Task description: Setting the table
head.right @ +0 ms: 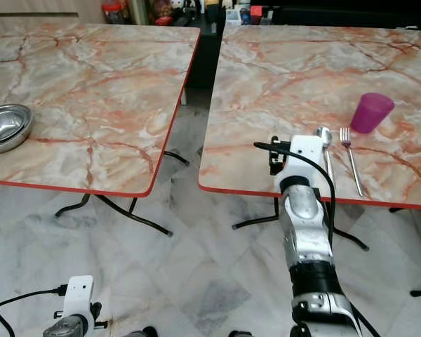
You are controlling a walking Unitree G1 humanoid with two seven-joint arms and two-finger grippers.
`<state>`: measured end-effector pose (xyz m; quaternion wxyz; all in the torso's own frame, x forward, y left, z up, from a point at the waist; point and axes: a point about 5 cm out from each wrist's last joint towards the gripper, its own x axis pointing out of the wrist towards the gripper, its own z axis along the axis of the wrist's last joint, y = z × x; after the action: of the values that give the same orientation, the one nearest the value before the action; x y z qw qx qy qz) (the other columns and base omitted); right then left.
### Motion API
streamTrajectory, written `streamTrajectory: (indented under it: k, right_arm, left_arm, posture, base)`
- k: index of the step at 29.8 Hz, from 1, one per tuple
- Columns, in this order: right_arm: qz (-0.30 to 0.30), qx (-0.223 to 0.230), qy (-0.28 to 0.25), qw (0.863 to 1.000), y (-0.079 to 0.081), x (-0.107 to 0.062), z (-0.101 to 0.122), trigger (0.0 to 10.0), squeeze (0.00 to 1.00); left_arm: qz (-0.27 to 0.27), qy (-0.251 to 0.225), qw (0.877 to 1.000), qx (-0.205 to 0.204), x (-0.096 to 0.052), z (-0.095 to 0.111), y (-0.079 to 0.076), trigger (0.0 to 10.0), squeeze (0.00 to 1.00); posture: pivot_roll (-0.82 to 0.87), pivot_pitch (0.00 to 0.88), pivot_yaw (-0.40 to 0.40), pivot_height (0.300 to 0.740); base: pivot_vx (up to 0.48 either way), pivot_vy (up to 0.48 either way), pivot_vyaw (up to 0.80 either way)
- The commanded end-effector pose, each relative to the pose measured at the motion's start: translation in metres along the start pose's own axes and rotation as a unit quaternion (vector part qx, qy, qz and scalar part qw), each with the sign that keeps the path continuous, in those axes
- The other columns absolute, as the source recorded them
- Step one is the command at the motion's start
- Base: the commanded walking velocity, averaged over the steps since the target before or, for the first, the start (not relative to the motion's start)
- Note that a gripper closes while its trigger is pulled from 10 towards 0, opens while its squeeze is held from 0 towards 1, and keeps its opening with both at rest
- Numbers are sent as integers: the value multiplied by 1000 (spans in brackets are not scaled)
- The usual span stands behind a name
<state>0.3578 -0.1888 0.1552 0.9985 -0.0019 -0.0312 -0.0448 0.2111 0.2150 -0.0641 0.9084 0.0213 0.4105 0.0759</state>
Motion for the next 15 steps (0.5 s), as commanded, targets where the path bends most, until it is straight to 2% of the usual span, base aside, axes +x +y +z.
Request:
streamTrajectory:
  k: [1,6,15]
  right_arm:
    - [2,-3,5,1000,4,2,-1,10000,0]
    - [1,-5,8,1000,3,3,-2,10000,0]
    - [1,-4,10,1000,3,4,-3,10000,0]
  left_arm:
    - [7,17,1000,2,-2,-10,3,10000,0]
    - [7,18,1000,2,-2,-11,2,10000,0]
    - [7,18,1000,2,-2,-12,2,10000,0]
  posture:
    - [-28,117,18,740]
    - [-28,114,17,740]
    - [-23,107,13,740]
  base:
    - [0,0,0]
    - [0,0,0]
    - [0,-258,0]
